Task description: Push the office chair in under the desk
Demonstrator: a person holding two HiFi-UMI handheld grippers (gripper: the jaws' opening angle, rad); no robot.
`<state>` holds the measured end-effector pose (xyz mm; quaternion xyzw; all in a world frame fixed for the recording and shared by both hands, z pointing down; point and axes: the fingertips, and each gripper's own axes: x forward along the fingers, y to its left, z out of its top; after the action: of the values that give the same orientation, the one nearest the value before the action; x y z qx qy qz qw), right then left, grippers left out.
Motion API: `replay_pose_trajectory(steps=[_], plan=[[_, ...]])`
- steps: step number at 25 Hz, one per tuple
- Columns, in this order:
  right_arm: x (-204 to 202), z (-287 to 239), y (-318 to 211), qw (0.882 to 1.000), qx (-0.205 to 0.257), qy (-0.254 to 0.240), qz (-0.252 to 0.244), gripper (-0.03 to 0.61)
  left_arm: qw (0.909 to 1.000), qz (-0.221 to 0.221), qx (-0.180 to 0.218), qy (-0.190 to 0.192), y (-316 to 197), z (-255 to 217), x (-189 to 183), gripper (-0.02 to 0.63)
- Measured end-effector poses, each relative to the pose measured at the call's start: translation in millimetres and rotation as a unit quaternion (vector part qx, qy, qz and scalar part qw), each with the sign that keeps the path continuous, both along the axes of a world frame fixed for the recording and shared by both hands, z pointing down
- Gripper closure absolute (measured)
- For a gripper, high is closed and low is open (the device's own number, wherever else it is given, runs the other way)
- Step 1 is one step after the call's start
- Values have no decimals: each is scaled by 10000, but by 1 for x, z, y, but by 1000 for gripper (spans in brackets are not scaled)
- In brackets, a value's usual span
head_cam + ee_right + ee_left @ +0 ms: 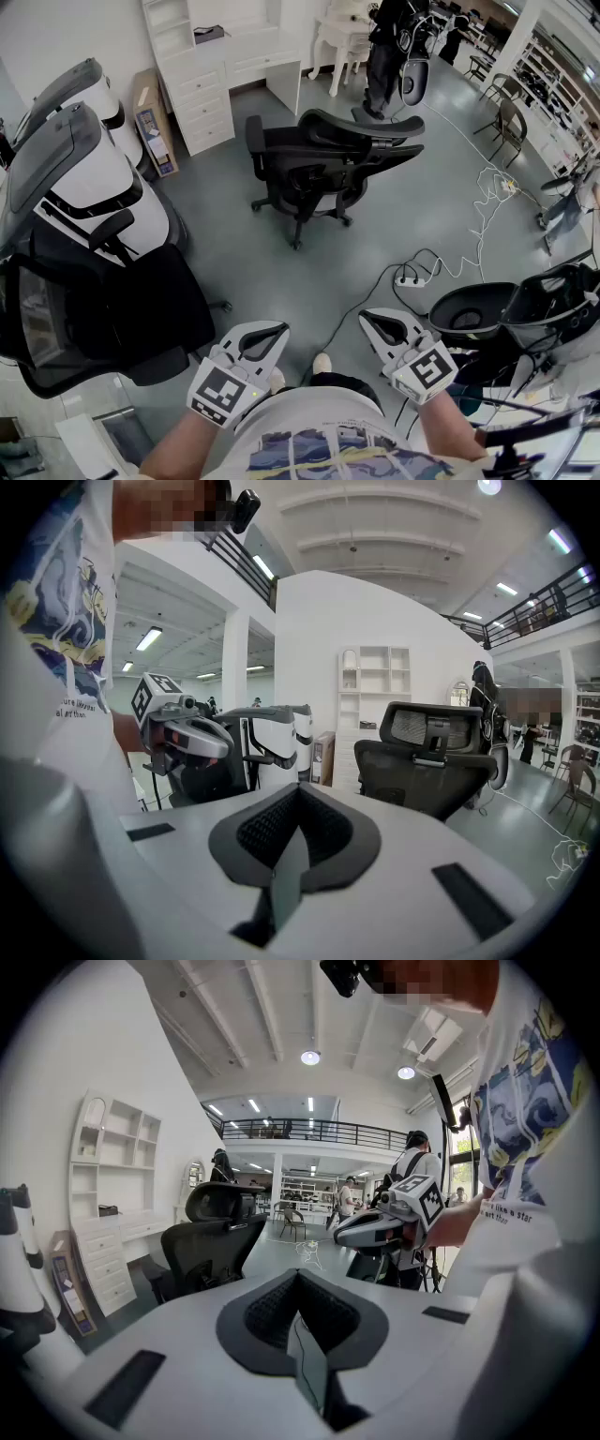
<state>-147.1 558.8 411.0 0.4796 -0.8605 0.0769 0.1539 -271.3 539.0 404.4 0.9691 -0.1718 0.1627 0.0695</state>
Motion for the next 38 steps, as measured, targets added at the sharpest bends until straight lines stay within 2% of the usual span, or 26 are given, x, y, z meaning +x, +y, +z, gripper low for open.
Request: replay_pose_trajectory(steps=[12, 15, 18, 26, 29, 30, 31, 38], plan=[[80, -4, -17, 9997, 142, -144, -157, 554, 9996, -189, 134, -171, -13, -10, 76, 601], [102, 3, -22, 9995, 56, -233, -184, 554, 9989, -229, 274, -300, -20, -7, 95, 601], [127, 16, -27, 9995, -65, -242, -201, 554, 9984, -408, 237, -314, -30, -5, 110, 601], [176, 40, -63, 9990, -251, -331, 138, 548, 9970, -436, 295, -571, -83, 1, 121, 598], [190, 46, -88, 9988, -307, -220, 309, 520, 9963, -358, 387, -675, -117, 8, 122, 596], [195, 47, -99, 9986, -337, -160, 363, 461, 9962, -323, 412, -698, -130, 10, 124, 583], [201, 47, -111, 9985, -364, -71, 410, 442, 9960, -282, 437, -723, -145, 12, 126, 563], [244, 49, -203, 9925, -392, 969, 633, 436, 9896, 49, 853, -1158, -254, 21, 139, 468]])
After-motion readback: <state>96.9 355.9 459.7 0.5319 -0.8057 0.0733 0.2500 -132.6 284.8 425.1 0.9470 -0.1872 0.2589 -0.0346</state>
